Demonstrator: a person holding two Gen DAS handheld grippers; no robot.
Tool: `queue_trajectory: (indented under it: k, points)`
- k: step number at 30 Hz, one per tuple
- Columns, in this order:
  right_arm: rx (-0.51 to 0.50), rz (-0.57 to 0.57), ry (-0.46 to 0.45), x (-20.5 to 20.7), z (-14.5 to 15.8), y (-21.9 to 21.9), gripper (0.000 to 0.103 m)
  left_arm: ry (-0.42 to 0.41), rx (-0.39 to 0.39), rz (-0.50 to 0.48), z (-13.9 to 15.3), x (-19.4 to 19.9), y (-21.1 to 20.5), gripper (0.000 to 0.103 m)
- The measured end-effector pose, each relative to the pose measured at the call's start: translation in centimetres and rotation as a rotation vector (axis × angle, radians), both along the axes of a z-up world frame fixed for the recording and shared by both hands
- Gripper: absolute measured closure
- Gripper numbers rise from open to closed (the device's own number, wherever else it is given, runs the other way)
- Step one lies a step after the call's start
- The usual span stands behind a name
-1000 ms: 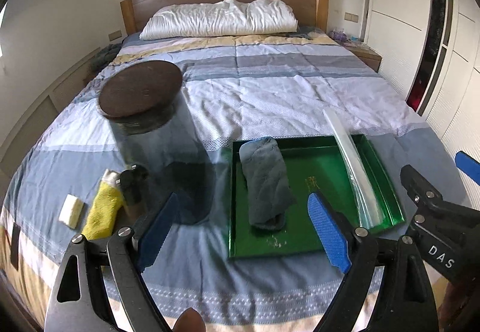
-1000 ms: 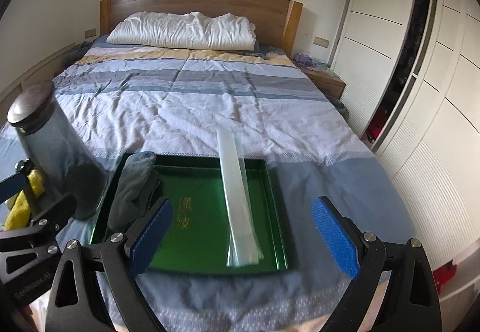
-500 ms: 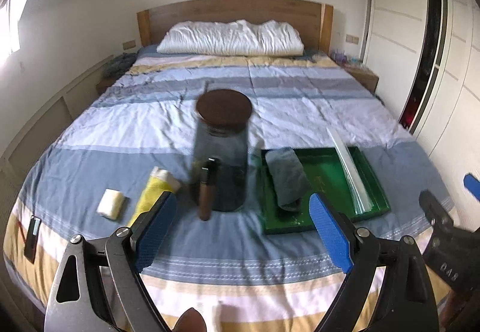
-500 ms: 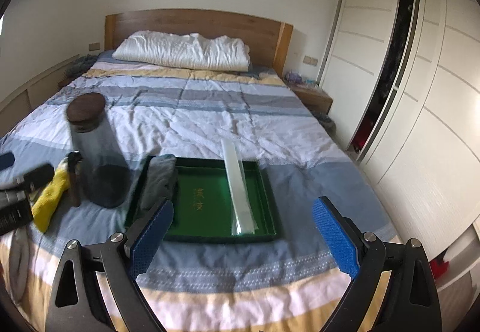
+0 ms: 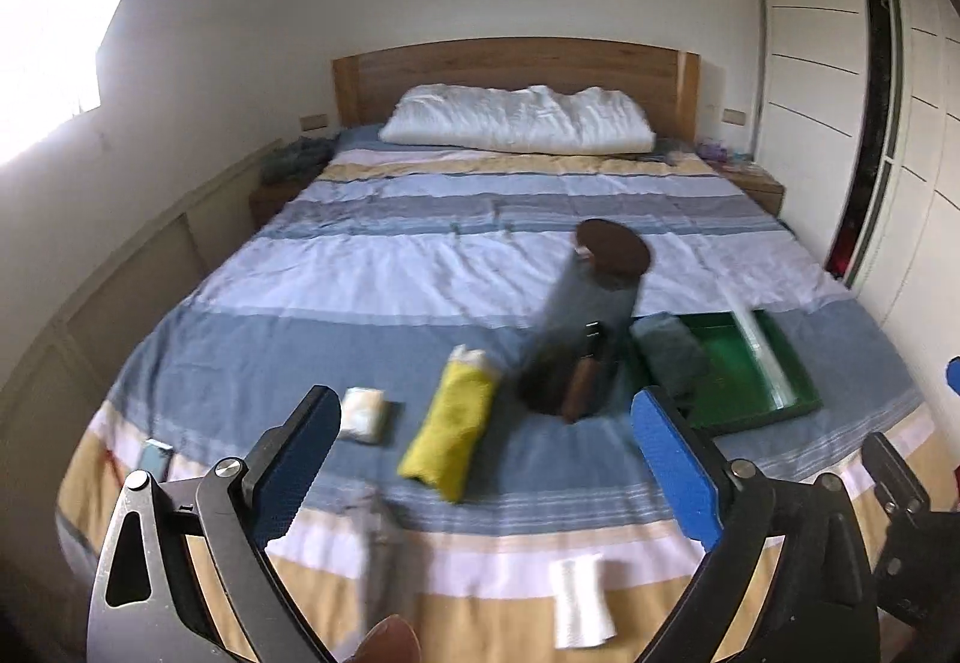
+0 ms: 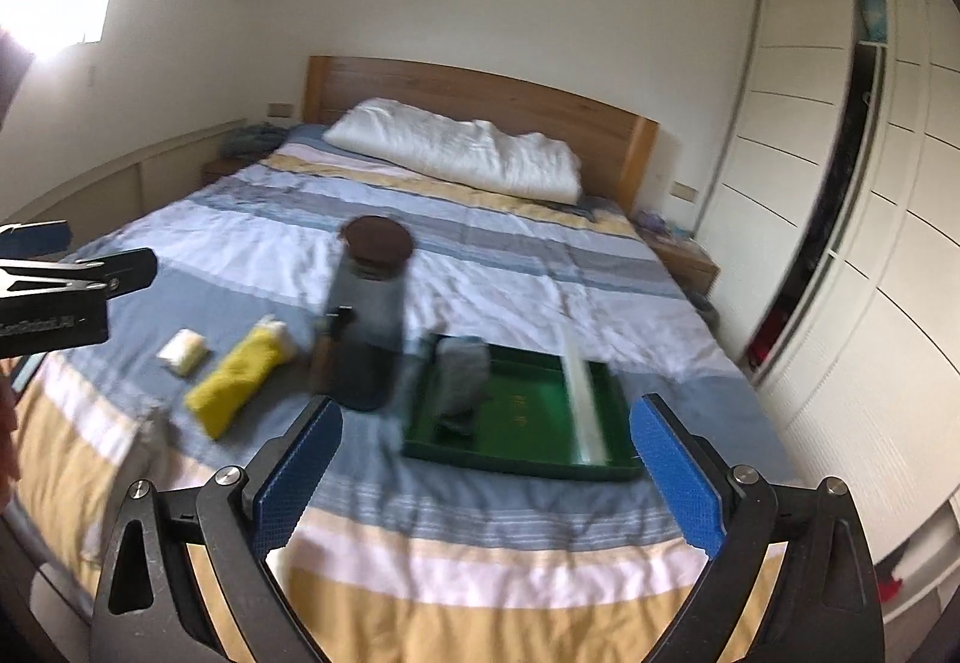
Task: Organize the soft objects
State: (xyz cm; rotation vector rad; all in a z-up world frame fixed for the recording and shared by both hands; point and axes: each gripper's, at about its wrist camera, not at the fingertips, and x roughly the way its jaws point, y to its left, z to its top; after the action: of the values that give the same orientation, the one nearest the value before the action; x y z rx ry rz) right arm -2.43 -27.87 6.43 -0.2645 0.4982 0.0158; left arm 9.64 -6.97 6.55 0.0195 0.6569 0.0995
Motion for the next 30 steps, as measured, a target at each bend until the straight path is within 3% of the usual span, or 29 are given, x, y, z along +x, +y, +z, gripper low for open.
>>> queue_trajectory:
  k: [12, 25, 30]
  points:
    - [0.005, 0.114, -0.023, -3.3, 0.0, 7.1, 0.004, -0.006, 0.016, 0.081, -1.6, -2.3, 9.0, 0.008]
    - [0.013, 0.169, 0.015, -1.1, -1.8, 13.0, 0.004, 0.002, -0.027, 0.107, -4.2, -1.8, 16.0, 0.008]
    - [0.039, 0.168, 0.041, 0.8, -2.5, 14.4, 0.004, 0.006, -0.058, 0.089, -5.0, -0.8, 17.6, 0.001]
